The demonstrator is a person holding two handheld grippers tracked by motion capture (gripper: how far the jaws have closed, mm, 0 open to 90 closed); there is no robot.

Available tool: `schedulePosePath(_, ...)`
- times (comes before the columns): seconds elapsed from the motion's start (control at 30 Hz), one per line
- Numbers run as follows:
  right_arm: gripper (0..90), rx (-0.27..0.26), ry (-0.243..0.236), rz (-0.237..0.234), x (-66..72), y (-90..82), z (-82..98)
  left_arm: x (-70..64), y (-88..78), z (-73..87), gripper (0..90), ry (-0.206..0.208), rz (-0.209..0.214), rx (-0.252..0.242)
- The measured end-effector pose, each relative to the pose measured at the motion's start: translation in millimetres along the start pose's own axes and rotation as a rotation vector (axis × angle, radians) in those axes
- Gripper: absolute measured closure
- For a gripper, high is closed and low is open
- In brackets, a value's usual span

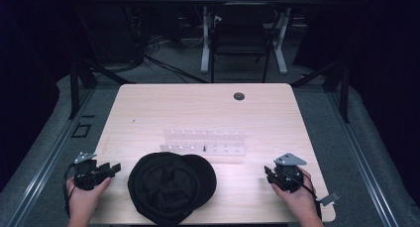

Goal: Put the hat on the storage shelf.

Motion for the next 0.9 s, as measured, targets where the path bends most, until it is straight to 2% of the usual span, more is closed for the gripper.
schedulePosePath(0.17, 55.0, 0.012, 0.012, -0.006, -1.0, 1.2, 0.4, -1.3, -0.7, 1.9, 52.0, 0.013, 0.012, 0.000)
schedulePosePath(0.23, 55.0, -0.001, 0.017, -0.014, 0.7, 1.8, -1.4, 0.3, -3.6, 3.4, 52.0, 0.015, 0.011, 0.009)
schedulePosePath(0.27, 55.1, 0.007, 0.007, -0.010, 0.7, 0.8, -1.9, 1.1, -4.3, 3.6, 52.2, 0.003, 0.007, 0.001)
schedulePosePath(0.4, 54.9, -0.017, 0.002, -0.025, 5.6, 1.9, -5.3, 3.7, -7.7, 4.5, 52.3, -0.023, 0.006, -0.007)
schedulePosePath(0.53, 54.4, -0.014, -0.007, -0.029, 7.2, 2.9, -6.1, 4.0, -8.2, 5.7, 52.2, -0.023, 0.008, 0.007)
schedulePosePath(0.7, 54.6, -0.016, -0.004, -0.030, 6.7, 2.8, -5.9, 2.4, -6.7, 5.2, 52.2, -0.022, 0.013, -0.001)
schedulePosePath(0.9, 54.6, -0.017, 0.002, -0.032, 5.9, 3.1, -5.6, 1.3, -6.0, 5.3, 52.3, -0.022, 0.019, 0.016)
Point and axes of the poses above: each handheld gripper's, and its own axes: y roughly forward along the jaws, z roughly out of its underside, x roughly to its left, the point moved 7 cm from there along y, roughly forward along the jaws, and after that the axes turned 8 degrees about -z, right-handed, at the moved point
